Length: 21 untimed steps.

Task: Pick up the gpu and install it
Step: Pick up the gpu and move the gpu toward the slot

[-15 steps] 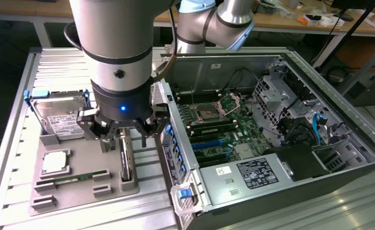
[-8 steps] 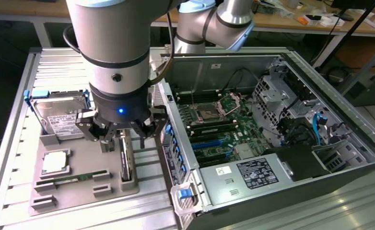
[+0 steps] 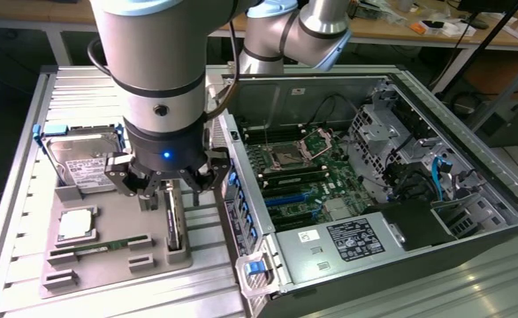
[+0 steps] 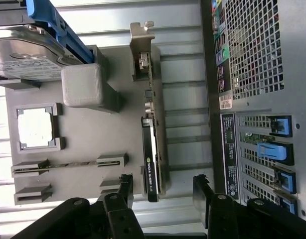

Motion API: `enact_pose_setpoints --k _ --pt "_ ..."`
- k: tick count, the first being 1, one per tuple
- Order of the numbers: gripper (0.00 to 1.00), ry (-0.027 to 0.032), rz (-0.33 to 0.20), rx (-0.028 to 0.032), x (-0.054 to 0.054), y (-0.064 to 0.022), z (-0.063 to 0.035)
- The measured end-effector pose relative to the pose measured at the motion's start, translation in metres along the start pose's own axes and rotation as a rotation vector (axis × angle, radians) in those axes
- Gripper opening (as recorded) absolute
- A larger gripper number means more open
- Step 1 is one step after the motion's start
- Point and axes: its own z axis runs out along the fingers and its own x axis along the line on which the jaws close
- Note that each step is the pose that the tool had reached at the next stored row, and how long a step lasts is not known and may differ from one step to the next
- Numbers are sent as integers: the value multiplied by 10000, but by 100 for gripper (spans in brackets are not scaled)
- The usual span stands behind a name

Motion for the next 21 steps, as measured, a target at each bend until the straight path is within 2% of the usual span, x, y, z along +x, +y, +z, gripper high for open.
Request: enact_pose_setpoints --k 12,21 --pt "60 0 1 0 2 4 23" --pt "60 0 1 1 33 56 92"
